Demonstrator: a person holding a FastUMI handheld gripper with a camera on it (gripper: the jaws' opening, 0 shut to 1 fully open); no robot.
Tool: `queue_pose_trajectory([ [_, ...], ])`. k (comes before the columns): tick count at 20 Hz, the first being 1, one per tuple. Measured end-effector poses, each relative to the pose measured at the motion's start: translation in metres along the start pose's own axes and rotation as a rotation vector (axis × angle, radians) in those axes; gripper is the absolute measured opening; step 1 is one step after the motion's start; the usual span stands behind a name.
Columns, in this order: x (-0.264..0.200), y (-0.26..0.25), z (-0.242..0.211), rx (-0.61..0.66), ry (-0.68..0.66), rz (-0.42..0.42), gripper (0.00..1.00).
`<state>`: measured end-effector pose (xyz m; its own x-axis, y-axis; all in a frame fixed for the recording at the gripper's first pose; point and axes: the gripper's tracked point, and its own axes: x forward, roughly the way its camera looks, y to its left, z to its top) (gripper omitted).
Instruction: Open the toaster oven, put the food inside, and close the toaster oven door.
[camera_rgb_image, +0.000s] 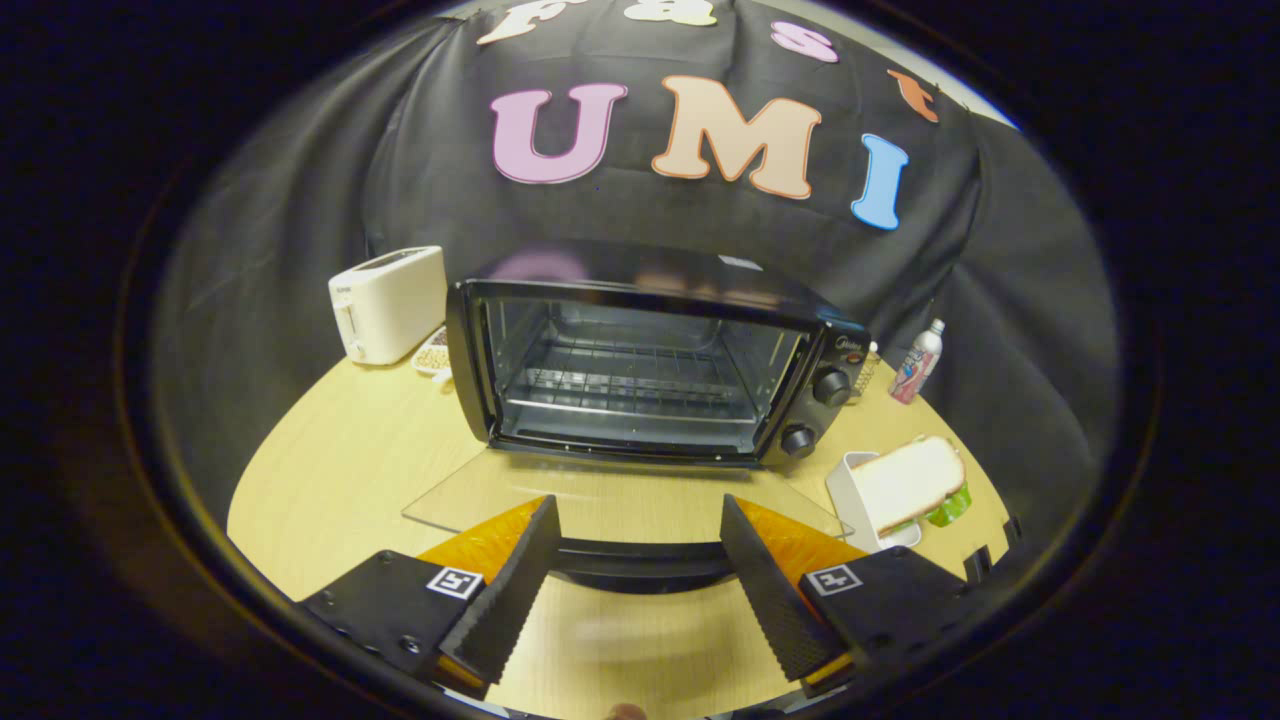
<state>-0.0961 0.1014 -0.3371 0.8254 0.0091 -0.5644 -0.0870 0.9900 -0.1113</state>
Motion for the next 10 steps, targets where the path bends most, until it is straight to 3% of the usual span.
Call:
queue_pose_trajectory([
  [10,0.039,0.015,-0.034,0.040,0.091,0.025,1.00],
])
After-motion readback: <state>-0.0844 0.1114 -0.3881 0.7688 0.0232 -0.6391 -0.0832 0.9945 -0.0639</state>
